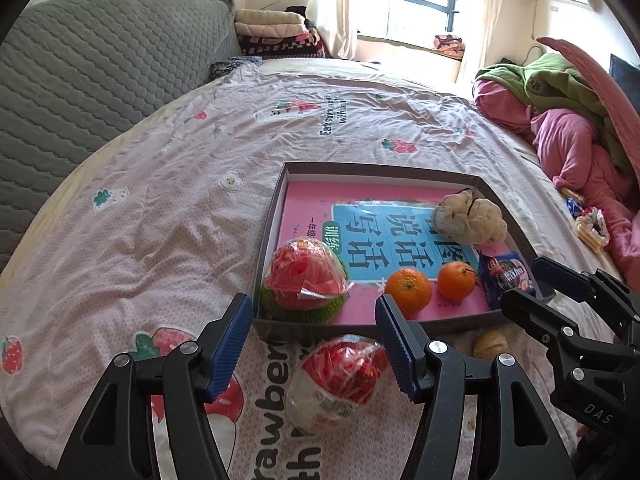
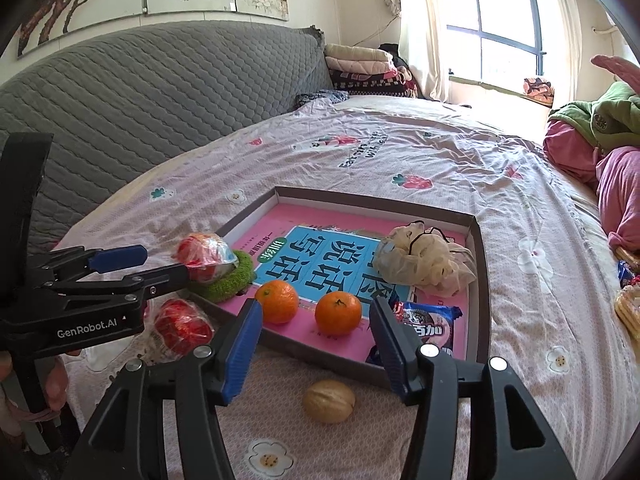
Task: Organize objects
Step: 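Open left tool to release egg while right tool opens to release orange, then withdraw both open tools from the tray toward the walnut and white egg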
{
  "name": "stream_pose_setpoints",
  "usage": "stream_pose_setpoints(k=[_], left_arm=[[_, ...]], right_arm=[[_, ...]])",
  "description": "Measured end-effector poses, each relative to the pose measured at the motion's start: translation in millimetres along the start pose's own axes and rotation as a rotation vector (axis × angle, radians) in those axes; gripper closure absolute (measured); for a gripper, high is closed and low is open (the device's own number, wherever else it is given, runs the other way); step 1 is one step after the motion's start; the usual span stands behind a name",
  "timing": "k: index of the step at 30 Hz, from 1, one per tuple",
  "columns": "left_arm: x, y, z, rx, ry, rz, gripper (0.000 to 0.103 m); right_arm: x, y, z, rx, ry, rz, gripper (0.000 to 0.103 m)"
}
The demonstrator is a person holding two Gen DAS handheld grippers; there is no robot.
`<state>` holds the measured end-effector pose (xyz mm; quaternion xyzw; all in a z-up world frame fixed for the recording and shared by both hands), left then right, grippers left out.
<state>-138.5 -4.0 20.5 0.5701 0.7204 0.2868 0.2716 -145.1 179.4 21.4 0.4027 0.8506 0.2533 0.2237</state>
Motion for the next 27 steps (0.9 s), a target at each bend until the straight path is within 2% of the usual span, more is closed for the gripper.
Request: stream_pose_setpoints(k=[15,27], left_arm=[[-21.7,17.2,22.2,0.001,0.003,0.002,0.037],[-11.3,23.7,35.4,0.008,-0.048,0.043,0.037]], right_arm=[[-10.7,14.9,21.6,0.031,0.012,0.023,0.046],[-11.8,19.4,48.5,0.003,-0.009,0.046,0.043]])
Point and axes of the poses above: each gripper's, at about its wrist camera, not at the fingertips, and y roughly against the way its jaws point, x to its right, z to its underside, the point moved 1 cm from there along -y, roughly the way its jaws point, and after that the axes turned 8 degrees about -z, right-handed, at the moved point
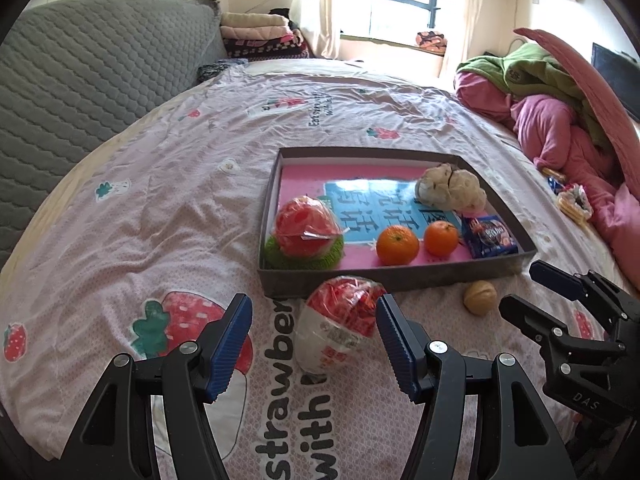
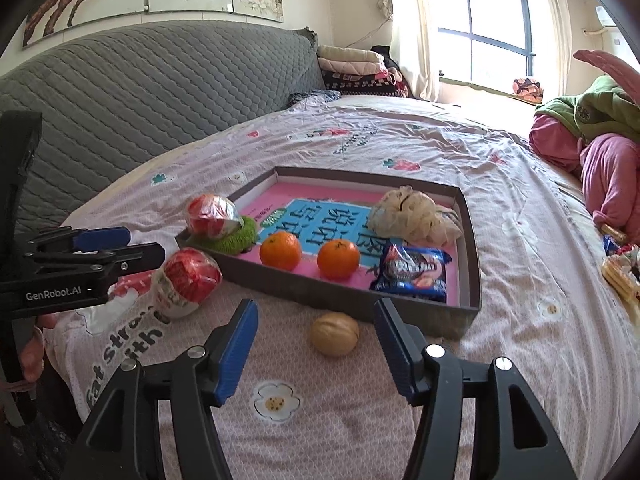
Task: Organize objects
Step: 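Withdraw both open tools from the tray toward the walnut and white egg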
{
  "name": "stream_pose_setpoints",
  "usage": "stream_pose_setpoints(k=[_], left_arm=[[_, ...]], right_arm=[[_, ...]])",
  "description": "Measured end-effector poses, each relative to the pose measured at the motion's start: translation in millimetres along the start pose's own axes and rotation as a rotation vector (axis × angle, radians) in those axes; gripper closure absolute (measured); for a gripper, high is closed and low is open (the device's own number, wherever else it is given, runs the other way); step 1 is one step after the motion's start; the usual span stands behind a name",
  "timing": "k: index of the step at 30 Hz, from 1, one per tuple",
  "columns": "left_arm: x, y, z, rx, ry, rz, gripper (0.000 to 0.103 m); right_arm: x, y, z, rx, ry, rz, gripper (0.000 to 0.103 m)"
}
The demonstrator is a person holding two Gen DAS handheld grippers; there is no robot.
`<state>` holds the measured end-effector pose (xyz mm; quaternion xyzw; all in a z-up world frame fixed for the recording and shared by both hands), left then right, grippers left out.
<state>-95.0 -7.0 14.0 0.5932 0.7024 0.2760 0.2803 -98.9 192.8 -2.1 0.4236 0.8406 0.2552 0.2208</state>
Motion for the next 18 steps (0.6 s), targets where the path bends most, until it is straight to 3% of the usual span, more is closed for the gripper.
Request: stream_pose_setpoints(k=[18], left_arm=[[1.7,-17.0,23.1,-0.045,-0.020,0.057,0.037]], right_arm=[[8.4,-10.9,18.1,-0.065,-0.040,0.030,0.043]])
Point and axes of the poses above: each gripper's, at about its wrist camera, not at the fingertips, and y roughly against the way its jaws point, x to its right, z to its underside, the point moved 1 cm from there along -y, roughly the way its jaws point, and after that the axes turned 8 degrees about -z, right-handed, at the moved point
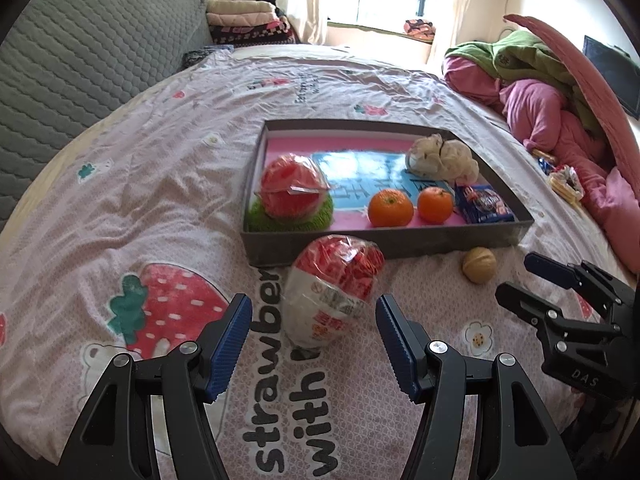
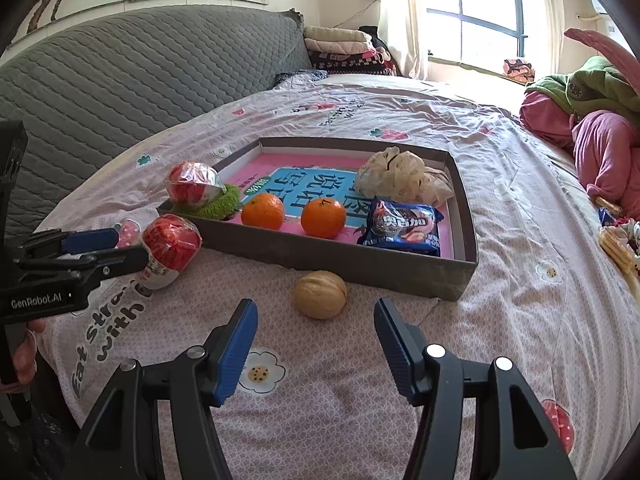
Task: Organize objects
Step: 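Withdraw both open tools from the tray toward the walnut and white egg, then close left tool on white-and-red candy egg while right tool grasps walnut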
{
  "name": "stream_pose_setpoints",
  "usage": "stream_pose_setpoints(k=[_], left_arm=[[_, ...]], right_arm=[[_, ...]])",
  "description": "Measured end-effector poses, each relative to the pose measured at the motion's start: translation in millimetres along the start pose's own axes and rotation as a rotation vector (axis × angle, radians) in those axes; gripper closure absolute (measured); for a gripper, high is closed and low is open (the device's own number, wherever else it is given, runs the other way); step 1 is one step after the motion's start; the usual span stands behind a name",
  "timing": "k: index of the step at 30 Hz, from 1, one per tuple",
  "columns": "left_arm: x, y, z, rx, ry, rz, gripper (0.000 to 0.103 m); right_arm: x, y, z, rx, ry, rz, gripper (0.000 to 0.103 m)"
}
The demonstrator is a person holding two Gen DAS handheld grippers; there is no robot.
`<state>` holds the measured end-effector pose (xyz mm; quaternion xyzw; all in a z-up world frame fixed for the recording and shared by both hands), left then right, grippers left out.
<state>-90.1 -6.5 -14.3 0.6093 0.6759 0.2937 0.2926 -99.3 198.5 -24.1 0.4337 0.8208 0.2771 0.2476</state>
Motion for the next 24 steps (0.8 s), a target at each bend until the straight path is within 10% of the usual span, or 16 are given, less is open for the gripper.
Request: stream_pose_setpoints(k=[24], left_arm=[[1.5,-36.4,-4.9,-0.013,0.007,0.050,0.037]], right_arm=[[6.7,-26.7,0.7,-0.037,-0.023,0.007,0.043]])
Point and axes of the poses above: each gripper's, at about its wrist camera, not at the fingertips, and y roughly against the way its jaws point, x to its right, z to its underside, the point moved 1 cm from there along -y, roughly the way its jaws point, and after that the axes turned 8 degrees about -z, right-handed, at the moved point
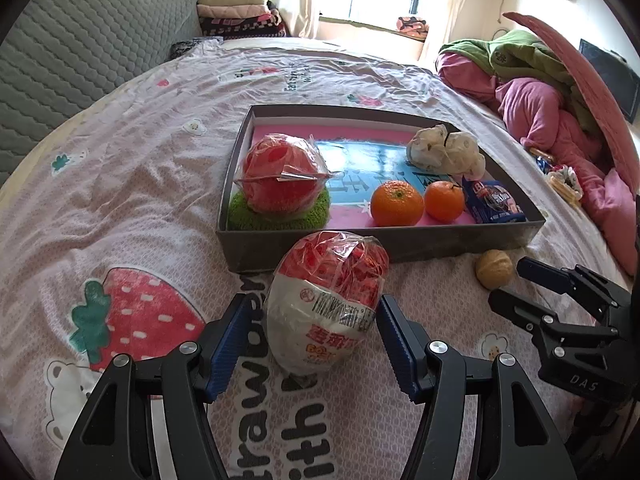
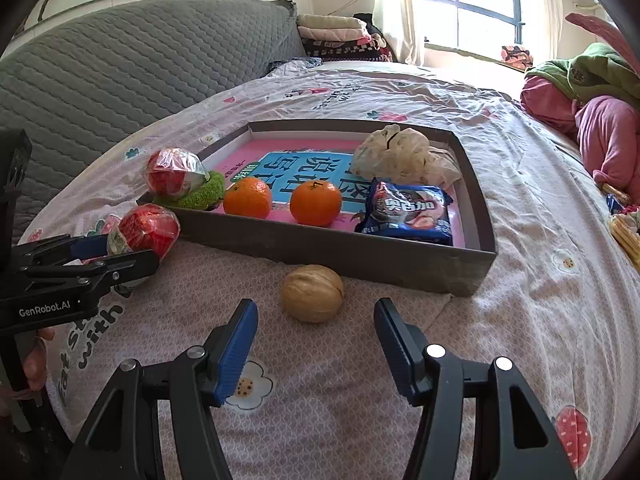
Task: Organize objects
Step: 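Close left tool on white-and-red candy egg while right tool grasps walnut, then lift white candy egg with left tool while right tool lifts walnut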
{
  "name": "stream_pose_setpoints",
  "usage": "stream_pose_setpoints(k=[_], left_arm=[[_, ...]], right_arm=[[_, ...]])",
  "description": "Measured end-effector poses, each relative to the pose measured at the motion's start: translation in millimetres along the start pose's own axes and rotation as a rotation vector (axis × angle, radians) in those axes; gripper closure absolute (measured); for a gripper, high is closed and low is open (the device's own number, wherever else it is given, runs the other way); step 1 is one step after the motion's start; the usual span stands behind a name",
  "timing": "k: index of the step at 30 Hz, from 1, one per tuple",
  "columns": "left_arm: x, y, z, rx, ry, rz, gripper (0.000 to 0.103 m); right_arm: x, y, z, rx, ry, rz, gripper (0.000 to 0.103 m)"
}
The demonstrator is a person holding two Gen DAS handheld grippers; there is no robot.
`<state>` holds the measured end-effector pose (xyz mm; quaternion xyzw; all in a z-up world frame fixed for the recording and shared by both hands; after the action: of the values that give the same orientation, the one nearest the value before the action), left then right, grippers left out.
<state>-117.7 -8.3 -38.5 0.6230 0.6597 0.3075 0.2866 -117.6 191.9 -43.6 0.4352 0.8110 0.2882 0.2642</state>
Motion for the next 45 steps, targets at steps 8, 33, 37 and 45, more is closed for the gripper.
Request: stream_pose_setpoints(k=[8,33,37,45], left_arm=[[5.5,-7.4,-5.1,0.011,-0.005,0.010,0.037],[15.9,-3.5,-8.5,0.052,-0.010,0.032,0.048],[16.5,3.0,-11.8,0.065,-0.008,0.036,0.048],[18.4,16.9,-21.0,0.097,-0.006,0.030,0.048]], right_arm=[[-2.7,-8.6,-2.7,0.001,0.021,0.012,0.046],[-6.2,-7.4,-5.5,0.017,0.042,0.012,0.068],[-7.3,-2.6,-7.4,0.035,0.047,0.009,0.068],[-4.1,9.4,-14.1,0.080,0.034,0.004,0.068]])
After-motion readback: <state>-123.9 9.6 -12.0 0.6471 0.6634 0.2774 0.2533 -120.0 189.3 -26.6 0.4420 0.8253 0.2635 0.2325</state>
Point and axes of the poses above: each gripper's, at about its wrist camera, not at the fingertips, and y roughly against the way its jaws point, x to its right, z to its underside, the point moved 1 cm from there along -y, roughly the way its jaws point, and after that the axes turned 8 degrees about -z, right-handed, at the moved point
